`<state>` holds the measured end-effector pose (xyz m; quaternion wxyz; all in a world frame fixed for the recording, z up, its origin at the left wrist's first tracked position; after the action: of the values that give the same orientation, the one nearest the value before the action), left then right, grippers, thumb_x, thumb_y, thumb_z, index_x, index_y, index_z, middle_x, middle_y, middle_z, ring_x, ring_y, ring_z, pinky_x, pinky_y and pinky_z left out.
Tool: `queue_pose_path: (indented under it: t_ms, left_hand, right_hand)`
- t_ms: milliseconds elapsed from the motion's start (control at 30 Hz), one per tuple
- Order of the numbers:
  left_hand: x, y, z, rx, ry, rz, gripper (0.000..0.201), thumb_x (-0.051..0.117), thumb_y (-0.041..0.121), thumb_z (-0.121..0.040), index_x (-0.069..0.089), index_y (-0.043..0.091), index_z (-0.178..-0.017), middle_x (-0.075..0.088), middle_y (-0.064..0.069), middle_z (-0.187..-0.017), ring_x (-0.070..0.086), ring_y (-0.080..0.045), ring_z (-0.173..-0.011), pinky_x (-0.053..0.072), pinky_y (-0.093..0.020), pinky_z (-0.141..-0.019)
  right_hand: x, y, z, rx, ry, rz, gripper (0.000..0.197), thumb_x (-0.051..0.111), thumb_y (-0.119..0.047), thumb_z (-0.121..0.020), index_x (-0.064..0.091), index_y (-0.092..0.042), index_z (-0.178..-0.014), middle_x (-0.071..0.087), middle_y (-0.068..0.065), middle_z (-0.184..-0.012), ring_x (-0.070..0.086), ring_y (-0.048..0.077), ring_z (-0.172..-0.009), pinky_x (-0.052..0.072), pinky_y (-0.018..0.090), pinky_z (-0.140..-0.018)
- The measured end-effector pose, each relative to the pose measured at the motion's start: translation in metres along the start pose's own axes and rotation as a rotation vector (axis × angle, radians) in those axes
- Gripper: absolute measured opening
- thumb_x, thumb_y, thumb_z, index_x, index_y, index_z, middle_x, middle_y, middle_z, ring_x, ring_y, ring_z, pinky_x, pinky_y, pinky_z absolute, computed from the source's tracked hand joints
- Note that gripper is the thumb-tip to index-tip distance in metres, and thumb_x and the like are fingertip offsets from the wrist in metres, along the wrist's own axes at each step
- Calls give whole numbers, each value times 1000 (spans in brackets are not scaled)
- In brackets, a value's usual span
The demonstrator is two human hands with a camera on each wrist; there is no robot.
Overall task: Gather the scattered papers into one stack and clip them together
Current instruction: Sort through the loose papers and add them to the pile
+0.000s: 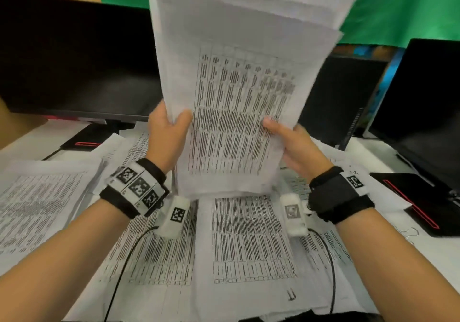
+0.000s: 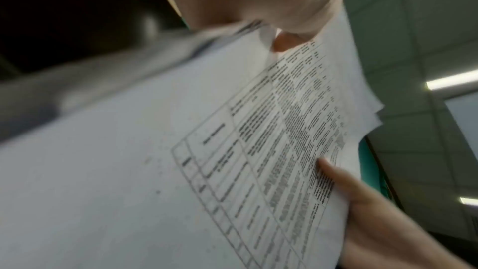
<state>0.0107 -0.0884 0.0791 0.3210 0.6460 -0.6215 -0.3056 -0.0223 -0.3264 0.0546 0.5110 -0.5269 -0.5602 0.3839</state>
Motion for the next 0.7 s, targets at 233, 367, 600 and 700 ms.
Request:
queue_pose_path:
  t_ms: [233,367,600,700]
  left_hand:
    - [-8,27,-12,221,56,104,33,51,9,-96,34,29,-116,45,13,-115,49,24,-99,40,-3,-85]
    - [-6,13,-13,168,97,110,35,55,21,-90,39,10,-118,47,10,-107,51,21,-89,42,-5,-80]
    - [13,67,-33,338,98,58,36,35,-7,-87,45,11,-115,55,7,-102,53,12,-87,46,-14,-80]
    - [1,47,-31,257,11,101,35,35,-2,-90,47,4,-123,57,-9,-117,54,-3,-105,45,-21,-93]
  right_hand:
    - [21,-52,10,-198,-61,175,48,65,-19,-90,53,-13,-136,68,4,-126,65,19,-116,55,37,-94]
    - [21,-46,11,-141,-26,135,59,76,-23,-80,56,-7,-133,72,7,-116,69,22,-108,57,38,-89]
    - [48,-94,5,-447,171,156,30,71,-12,-88,64,-7,-116,72,7,-110,68,22,-107,55,41,-96]
    - [33,-75,6,-363,96,237,40,70,-18,-90,60,-9,-128,69,6,-122,65,18,-114,52,38,-100]
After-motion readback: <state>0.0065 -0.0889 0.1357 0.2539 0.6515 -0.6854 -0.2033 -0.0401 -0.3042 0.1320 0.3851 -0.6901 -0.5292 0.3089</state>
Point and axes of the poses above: each hand's wrist, its own z-axis away from the middle knuckle, its own x-axis out of the palm, y = z × x, the point moved 3 cm from there along -z, towards the middle knuckle
